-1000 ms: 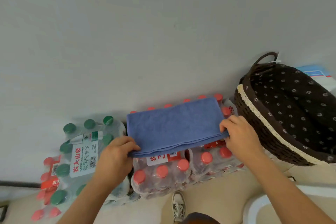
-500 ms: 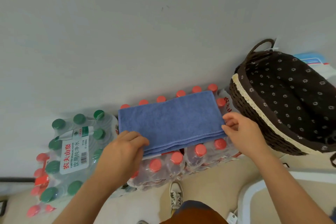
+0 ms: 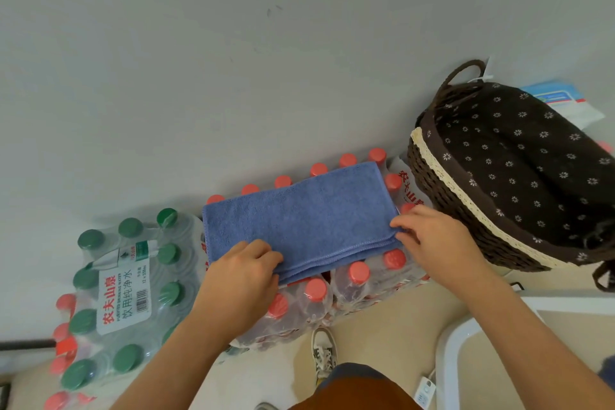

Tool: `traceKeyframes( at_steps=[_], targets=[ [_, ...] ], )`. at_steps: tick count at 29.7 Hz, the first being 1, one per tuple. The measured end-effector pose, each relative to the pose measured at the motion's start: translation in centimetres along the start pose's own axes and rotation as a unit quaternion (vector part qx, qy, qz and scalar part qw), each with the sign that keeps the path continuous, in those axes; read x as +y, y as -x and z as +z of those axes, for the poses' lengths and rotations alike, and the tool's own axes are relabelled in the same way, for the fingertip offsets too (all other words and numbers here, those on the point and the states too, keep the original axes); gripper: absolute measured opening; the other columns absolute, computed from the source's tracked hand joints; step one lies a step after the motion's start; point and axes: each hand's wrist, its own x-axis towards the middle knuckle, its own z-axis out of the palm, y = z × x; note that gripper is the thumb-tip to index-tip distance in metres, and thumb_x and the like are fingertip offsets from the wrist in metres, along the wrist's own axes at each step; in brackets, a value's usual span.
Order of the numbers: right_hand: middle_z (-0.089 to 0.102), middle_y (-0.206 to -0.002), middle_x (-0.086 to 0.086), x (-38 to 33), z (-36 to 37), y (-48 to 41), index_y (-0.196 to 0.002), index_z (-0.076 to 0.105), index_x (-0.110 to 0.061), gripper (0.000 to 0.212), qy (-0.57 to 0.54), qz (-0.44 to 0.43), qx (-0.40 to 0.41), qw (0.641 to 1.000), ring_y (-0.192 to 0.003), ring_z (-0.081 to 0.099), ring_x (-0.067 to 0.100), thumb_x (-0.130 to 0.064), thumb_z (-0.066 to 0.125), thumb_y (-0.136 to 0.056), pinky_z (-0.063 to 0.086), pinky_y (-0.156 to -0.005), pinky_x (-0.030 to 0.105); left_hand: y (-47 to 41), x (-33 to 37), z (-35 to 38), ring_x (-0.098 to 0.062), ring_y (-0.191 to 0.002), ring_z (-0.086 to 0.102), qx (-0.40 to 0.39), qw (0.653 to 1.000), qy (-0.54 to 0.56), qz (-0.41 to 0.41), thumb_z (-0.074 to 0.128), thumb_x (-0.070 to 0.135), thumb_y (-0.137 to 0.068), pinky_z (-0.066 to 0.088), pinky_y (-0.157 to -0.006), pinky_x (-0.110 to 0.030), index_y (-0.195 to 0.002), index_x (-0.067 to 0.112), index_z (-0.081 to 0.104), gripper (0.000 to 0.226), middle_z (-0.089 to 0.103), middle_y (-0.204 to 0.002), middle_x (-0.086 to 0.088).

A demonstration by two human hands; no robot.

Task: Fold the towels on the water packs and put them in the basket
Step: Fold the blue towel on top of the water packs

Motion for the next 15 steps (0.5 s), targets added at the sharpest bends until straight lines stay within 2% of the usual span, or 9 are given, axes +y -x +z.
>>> traceKeyframes(
  at_steps=[2,4,9,12,15],
  targets=[
    [0.065,-0.088,0.001,0.2,0.5,0.1,-0.094,0.072,-0.017,0.013,0.029,-0.034,0.042,0.998,-0.067,0.064,0.025,-0.015,0.071,-0.082,0.053,-0.053,0.039,-0.1,0.2,0.1,-0.021,-0.058,0.056,0.006,1.0,-0.015,0.002,0.039,0.024,-0.076,0.048,-0.04,-0.035,-0.075,0.018,0.068,0.03,0.061,-0.073,0.004],
    [0.066,-0.087,0.001,0.5,0.7,0.3,-0.092,0.072,-0.016,0.012,0.03,-0.051,0.08,0.995,-0.063,0.064,0.025,-0.012,0.072,-0.081,0.051,-0.048,0.037,-0.1,0.3,0.2,-0.022,-0.054,0.055,0.019,0.999,-0.026,-0.001,0.041,0.019,-0.077,0.047,-0.04,-0.035,-0.07,0.016,0.066,0.026,0.06,-0.068,0.002],
    [0.065,-0.088,0.007,0.9,0.7,0.9,-0.091,0.072,-0.004,0.011,0.032,-0.098,0.156,0.982,-0.075,0.061,0.026,-0.004,0.071,-0.08,0.054,-0.06,0.04,0.4,0.4,-0.2,-0.021,-0.057,0.057,0.081,0.997,-0.017,0.008,0.046,0.017,-0.081,0.048,-0.045,-0.034,-0.071,0.015,0.066,0.023,0.061,-0.068,0.002],
    [0.065,-0.086,0.009,1.1,1.1,1.2,-0.091,0.072,-0.002,0.013,0.039,-0.111,0.169,0.979,-0.073,0.059,0.028,-0.002,0.072,-0.079,0.052,-0.059,0.043,1.0,0.5,-0.8,-0.02,-0.063,0.057,0.119,0.991,-0.026,0.059,0.052,0.013,-0.082,0.047,-0.056,-0.03,-0.077,0.014,0.069,0.018,0.063,-0.073,0.002],
    [0.065,-0.084,0.008,1.2,1.5,1.6,-0.091,0.073,-0.003,0.016,0.043,-0.115,0.175,0.977,-0.073,0.059,0.028,0.001,0.075,-0.075,0.051,-0.058,0.043,1.2,0.4,-0.5,-0.021,-0.066,0.056,0.121,0.989,-0.038,0.076,0.053,0.013,-0.083,0.048,-0.059,-0.031,-0.081,0.014,0.069,0.016,0.062,-0.076,0.001]
  ],
)
